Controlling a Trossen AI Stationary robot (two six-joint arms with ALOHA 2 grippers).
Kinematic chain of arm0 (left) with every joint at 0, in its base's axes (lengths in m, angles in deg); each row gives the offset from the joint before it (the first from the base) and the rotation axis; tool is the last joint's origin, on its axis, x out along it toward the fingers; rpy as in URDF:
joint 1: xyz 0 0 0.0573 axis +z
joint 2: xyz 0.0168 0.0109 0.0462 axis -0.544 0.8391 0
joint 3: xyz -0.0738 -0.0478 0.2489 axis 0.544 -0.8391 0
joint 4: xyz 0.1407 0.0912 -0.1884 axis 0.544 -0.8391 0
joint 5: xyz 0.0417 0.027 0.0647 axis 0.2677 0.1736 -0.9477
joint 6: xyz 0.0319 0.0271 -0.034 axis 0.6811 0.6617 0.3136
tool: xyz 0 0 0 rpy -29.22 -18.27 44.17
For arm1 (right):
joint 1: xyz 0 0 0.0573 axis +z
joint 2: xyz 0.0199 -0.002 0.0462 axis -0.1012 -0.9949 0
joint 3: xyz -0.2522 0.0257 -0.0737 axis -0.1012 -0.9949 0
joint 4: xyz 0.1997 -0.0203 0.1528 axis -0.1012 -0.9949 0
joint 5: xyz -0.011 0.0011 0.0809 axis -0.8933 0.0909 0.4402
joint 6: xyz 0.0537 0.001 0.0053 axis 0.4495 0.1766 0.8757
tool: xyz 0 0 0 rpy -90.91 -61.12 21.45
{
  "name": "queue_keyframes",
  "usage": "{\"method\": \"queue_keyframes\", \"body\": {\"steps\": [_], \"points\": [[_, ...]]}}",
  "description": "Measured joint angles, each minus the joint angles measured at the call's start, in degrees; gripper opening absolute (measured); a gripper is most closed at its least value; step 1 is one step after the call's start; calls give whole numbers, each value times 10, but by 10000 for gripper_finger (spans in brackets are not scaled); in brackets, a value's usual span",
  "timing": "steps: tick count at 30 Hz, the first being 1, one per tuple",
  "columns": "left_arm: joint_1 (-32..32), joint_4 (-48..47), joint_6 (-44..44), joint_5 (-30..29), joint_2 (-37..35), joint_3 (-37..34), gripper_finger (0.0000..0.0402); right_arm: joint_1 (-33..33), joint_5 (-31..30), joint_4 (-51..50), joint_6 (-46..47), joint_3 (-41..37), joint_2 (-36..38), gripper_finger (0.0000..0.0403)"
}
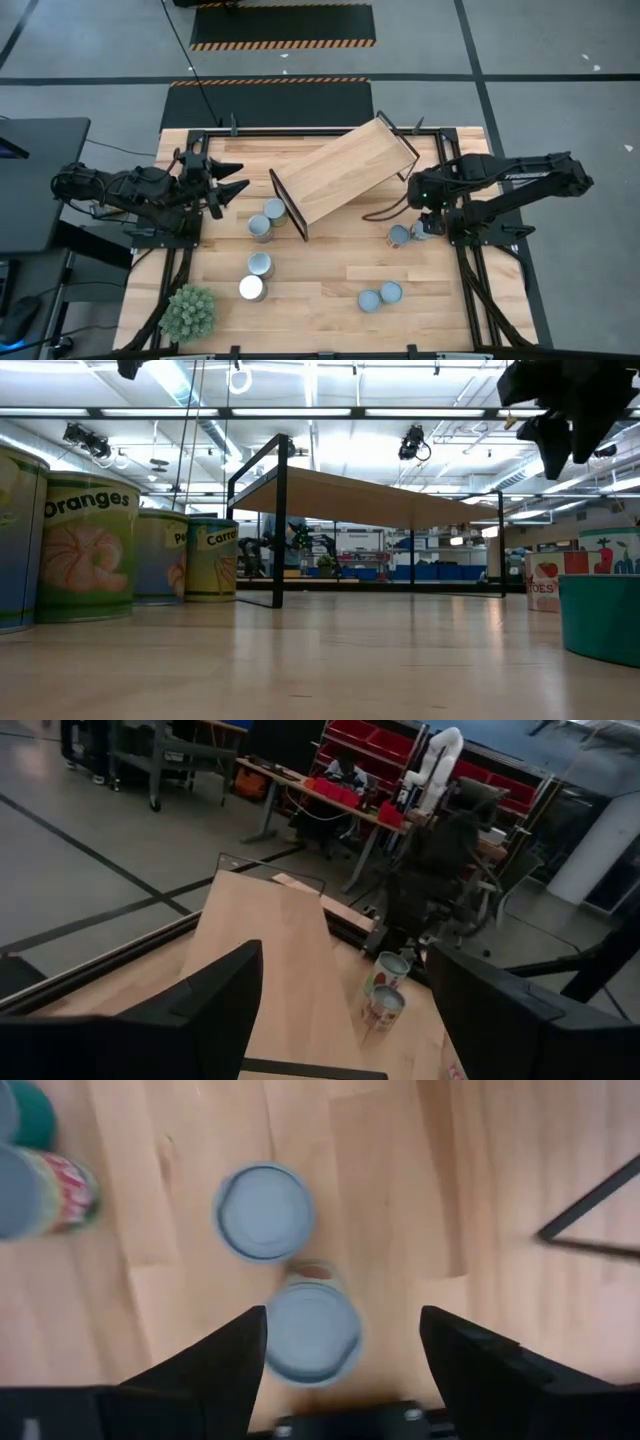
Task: Pick and place cans onto a shelf
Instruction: Put the canned mixed vegetables on the shelf
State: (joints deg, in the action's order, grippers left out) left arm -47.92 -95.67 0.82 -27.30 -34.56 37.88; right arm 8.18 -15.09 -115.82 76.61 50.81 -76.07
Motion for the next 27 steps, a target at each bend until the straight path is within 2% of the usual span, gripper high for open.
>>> {"method": "queue_keyframes", "body": {"steps": [5, 9, 15, 19, 27], "points": [[0, 0, 0, -17, 0, 0, 286, 28, -30, 22, -38, -14, 0, 270], [0, 0, 0, -21, 0, 0, 286, 29, -1, 45, -69, -24, -8, 270], [0, -21, -30, -20, 0, 0, 286, 29, 46, 106, 5, -24, -11, 270], [0, -66, -65, -14, 0, 0, 286, 28, 82, 113, 6, -24, -14, 270], [0, -92, -76, 35, 34, -1, 286, 48, 38, 51, -12, -24, -41, 275]]}}
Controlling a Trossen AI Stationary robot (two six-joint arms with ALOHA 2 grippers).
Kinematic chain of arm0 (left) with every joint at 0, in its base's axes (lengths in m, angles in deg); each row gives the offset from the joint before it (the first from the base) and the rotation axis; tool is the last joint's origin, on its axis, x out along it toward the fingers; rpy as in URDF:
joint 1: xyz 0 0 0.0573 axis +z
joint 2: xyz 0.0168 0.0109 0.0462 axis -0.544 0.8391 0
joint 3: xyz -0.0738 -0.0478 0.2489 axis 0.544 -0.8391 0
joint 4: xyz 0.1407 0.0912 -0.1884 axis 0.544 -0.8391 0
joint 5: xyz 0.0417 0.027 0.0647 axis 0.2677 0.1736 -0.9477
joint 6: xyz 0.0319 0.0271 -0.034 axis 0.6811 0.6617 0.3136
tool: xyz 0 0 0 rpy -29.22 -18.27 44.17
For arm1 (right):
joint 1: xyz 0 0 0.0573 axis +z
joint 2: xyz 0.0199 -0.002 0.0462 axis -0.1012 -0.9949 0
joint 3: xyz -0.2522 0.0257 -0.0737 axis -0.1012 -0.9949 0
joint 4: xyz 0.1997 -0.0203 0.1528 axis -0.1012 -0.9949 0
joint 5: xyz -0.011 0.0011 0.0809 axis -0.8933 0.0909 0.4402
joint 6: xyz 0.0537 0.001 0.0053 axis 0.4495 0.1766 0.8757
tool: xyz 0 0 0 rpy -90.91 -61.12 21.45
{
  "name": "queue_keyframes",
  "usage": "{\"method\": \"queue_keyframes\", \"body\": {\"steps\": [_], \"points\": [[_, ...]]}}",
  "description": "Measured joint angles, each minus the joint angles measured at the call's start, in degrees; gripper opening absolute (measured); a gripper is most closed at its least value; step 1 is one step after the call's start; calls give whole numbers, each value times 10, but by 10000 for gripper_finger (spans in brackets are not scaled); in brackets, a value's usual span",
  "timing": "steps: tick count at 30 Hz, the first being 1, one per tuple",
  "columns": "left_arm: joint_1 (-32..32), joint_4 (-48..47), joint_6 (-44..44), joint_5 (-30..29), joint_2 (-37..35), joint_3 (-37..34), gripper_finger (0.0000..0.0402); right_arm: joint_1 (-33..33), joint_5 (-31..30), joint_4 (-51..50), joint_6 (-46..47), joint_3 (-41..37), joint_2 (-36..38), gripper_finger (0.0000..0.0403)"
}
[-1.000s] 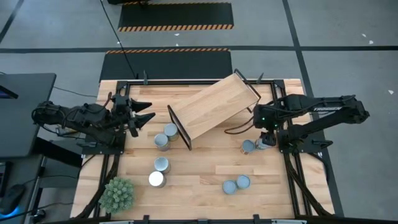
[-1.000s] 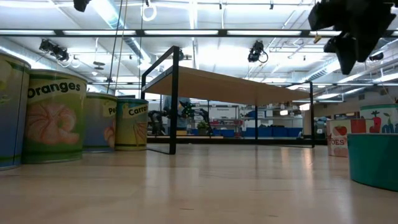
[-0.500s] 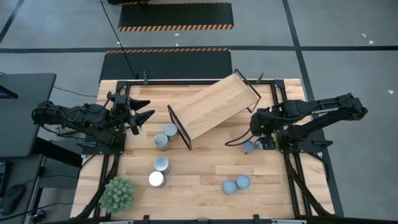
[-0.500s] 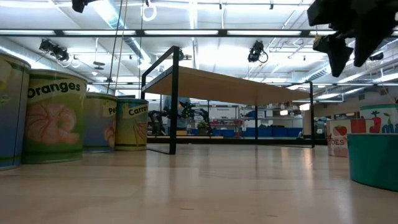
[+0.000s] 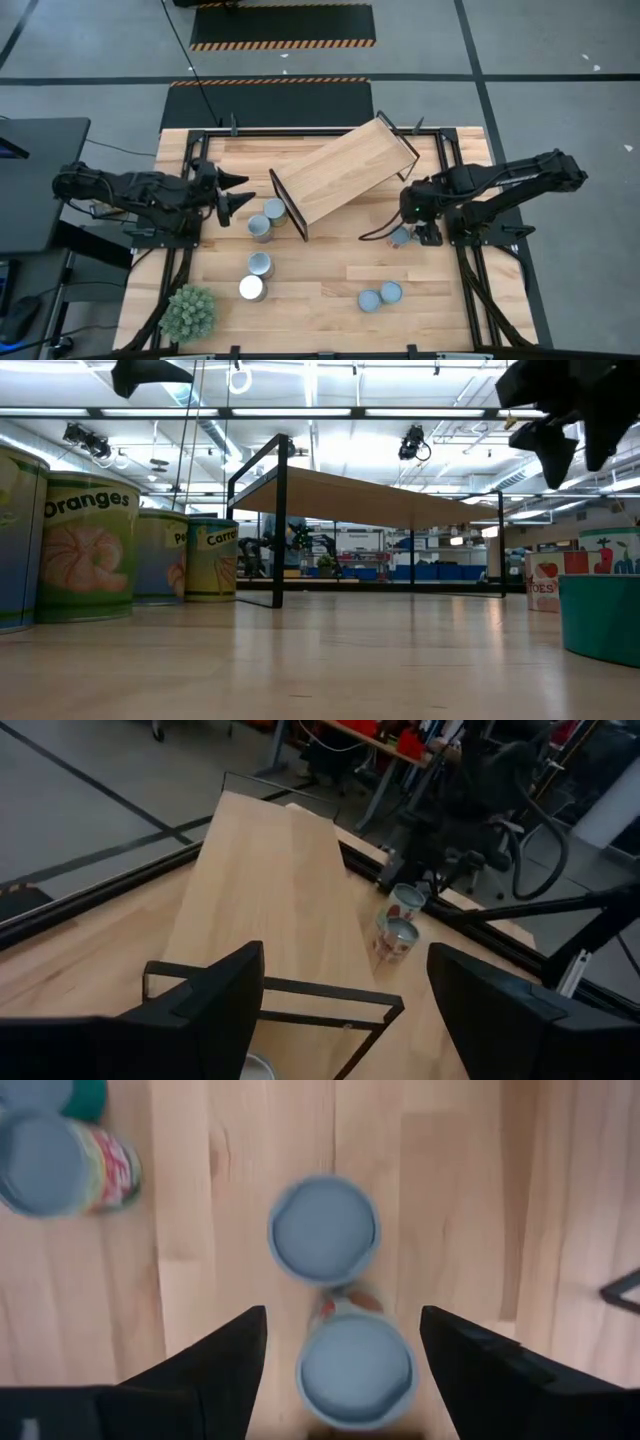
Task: Pick and place cans onto a shelf
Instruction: Put the canned mixed vegetables on the shelf
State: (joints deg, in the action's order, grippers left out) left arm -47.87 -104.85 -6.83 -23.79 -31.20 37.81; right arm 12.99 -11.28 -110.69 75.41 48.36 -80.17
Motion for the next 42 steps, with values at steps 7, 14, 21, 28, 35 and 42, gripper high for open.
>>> {"method": "queue_keyframes", "body": {"steps": [7, 14, 21, 28, 35, 42], "points": [[0, -2, -3, 2, 3, 0, 286, 7, -25, -42, -34, -1, -3, 326], [0, -16, -13, 3, 3, 0, 286, 8, -39, -23, -72, -50, -3, 395], [0, -24, -30, 3, 4, 0, 286, 7, -48, 5, -33, -84, -3, 391], [0, -25, -29, 3, 4, 0, 286, 7, -39, 41, -8, -114, -3, 398], [0, -28, -29, 2, 4, 0, 286, 7, -30, 44, 23, -116, -6, 399], [0, -29, -28, 2, 4, 0, 286, 7, -8, 34, 78, -135, -37, 397]]}}
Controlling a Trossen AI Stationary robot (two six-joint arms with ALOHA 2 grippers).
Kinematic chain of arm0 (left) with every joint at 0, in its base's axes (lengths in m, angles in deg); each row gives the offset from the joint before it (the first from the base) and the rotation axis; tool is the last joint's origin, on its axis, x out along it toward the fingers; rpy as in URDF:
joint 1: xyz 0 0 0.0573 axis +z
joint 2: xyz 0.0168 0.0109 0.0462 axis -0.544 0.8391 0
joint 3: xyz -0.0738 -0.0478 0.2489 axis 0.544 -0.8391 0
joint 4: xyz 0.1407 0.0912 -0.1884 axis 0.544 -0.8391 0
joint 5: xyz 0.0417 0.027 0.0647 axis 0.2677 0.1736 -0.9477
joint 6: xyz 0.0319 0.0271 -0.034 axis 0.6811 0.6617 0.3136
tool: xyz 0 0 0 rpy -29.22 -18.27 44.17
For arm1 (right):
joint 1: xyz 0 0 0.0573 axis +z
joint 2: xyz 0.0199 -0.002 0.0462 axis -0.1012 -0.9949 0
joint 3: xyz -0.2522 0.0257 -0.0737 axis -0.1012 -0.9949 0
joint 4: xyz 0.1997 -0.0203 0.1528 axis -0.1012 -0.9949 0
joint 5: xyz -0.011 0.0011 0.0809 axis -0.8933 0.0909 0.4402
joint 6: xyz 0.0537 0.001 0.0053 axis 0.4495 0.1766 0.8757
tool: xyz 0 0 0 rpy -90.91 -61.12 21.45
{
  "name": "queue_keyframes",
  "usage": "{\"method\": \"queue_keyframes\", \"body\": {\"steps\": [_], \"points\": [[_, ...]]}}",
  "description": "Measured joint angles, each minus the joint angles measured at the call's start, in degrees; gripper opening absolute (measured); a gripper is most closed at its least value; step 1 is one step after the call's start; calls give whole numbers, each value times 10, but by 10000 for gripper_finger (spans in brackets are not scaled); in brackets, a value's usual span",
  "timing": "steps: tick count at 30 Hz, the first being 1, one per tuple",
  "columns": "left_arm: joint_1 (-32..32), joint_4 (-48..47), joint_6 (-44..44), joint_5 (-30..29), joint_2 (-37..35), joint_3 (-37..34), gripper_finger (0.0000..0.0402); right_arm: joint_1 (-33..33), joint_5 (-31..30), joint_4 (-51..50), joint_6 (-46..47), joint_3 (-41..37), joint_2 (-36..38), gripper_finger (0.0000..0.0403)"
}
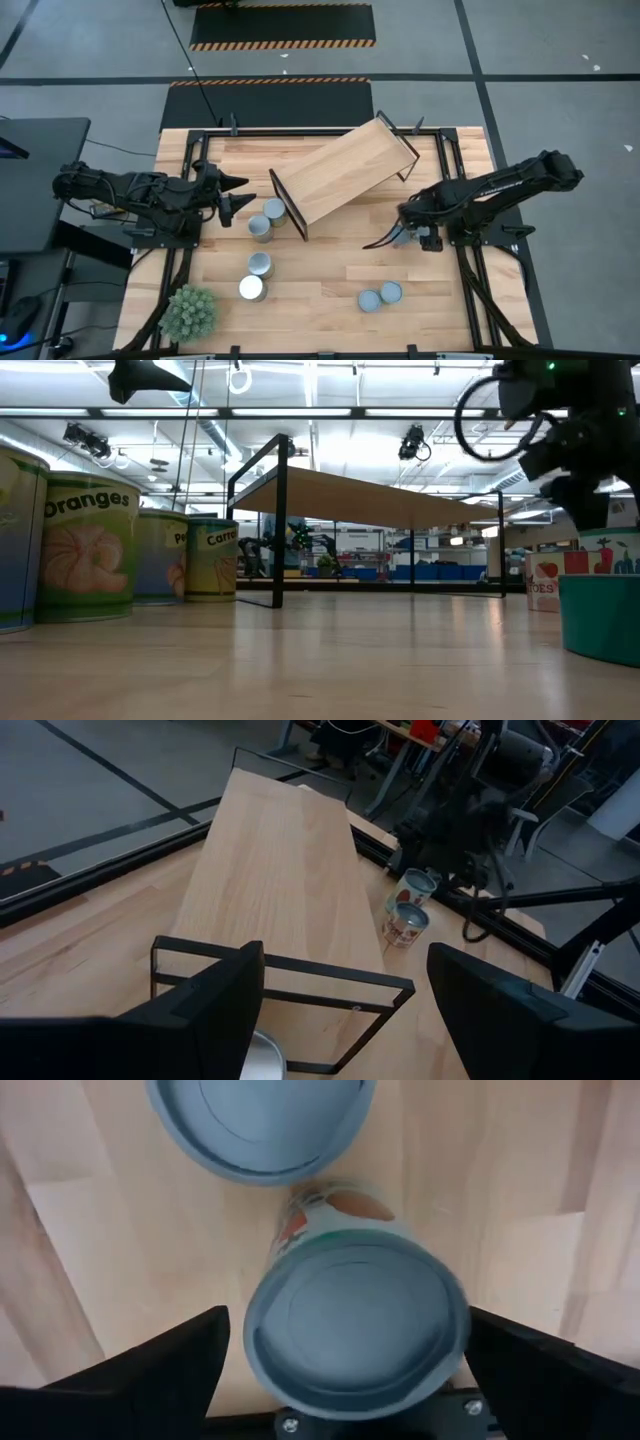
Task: Pick and place cans onto a shelf
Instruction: Put the canned mixed vegetables on the shelf
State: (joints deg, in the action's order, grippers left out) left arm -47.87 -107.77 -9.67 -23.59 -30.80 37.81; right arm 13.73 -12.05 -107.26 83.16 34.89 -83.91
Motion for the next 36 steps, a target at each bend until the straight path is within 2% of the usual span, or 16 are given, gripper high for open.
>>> {"method": "queue_keyframes", "body": {"steps": [9, 18, 21, 27, 36], "points": [[0, -2, 0, 0, 0, 0, 286, 0, -8, 29, -14, 0, -67, 387], [0, -3, 0, 0, 0, 0, 286, 0, -5, 47, -21, 1, -90, 306], [0, -3, 0, 0, 0, 0, 286, -2, -4, 44, -26, 12, -88, 290], [0, -3, -1, 0, 0, 0, 286, -20, -8, 26, -46, 54, -88, 292], [0, -3, 0, 0, 0, 0, 286, -76, -27, -69, -47, 133, -88, 291]]}}
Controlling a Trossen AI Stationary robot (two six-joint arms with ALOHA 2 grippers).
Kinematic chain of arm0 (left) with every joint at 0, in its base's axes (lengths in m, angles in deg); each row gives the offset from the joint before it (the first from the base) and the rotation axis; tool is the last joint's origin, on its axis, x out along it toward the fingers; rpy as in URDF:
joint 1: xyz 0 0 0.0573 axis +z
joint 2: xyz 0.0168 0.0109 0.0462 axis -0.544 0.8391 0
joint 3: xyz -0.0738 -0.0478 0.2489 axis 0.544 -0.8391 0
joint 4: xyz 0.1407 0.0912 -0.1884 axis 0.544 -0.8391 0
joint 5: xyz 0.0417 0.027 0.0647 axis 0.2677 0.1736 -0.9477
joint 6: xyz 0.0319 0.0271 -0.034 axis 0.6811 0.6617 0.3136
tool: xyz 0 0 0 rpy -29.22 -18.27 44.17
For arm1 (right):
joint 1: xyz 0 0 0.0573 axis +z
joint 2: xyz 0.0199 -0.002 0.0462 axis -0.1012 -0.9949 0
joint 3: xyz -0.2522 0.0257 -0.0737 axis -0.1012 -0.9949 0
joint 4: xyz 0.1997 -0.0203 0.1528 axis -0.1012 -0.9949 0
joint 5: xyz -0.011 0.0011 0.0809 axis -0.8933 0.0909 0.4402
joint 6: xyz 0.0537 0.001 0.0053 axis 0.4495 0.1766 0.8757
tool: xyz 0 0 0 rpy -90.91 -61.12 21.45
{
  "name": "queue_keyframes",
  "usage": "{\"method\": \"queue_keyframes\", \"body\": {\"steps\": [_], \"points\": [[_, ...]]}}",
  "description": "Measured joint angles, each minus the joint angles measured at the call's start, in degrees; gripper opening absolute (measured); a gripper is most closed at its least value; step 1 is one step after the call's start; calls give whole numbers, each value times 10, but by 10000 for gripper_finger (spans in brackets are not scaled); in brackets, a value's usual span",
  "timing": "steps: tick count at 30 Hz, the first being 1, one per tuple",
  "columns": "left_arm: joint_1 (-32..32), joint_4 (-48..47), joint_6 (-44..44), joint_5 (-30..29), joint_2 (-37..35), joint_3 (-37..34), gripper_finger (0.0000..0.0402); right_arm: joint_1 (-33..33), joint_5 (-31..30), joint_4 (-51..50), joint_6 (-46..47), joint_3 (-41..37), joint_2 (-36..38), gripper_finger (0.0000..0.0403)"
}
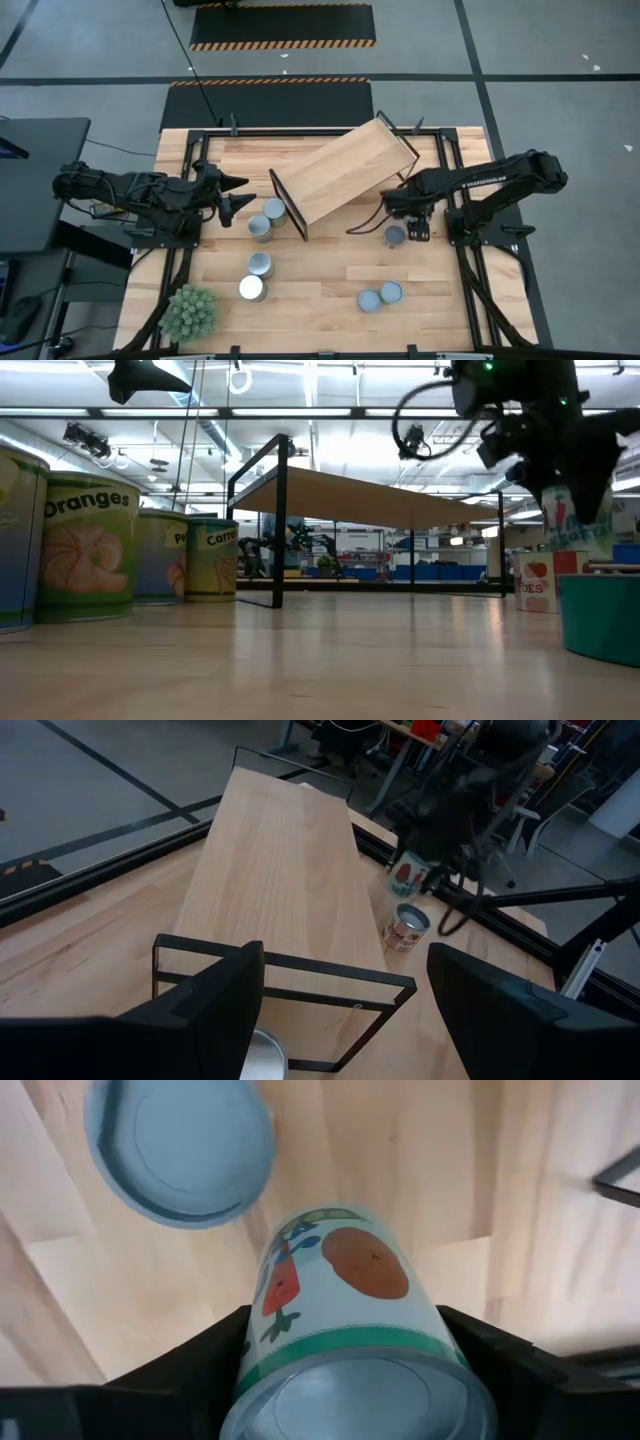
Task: Pick and place cans onto a shelf
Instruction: Put the canned mixed vegetables on the shelf
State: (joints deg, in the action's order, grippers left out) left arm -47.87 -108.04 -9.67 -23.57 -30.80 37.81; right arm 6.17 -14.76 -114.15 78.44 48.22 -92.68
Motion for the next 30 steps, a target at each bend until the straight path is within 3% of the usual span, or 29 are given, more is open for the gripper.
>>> {"method": "queue_keyframes", "body": {"steps": [17, 30], "points": [[0, 0, 0, 0, 0, 0, 286, -119, -38, -163, -13, 247, -20, 291], [0, 0, 0, 0, 0, 0, 286, -249, -85, -162, -155, 392, -137, 291]]}}
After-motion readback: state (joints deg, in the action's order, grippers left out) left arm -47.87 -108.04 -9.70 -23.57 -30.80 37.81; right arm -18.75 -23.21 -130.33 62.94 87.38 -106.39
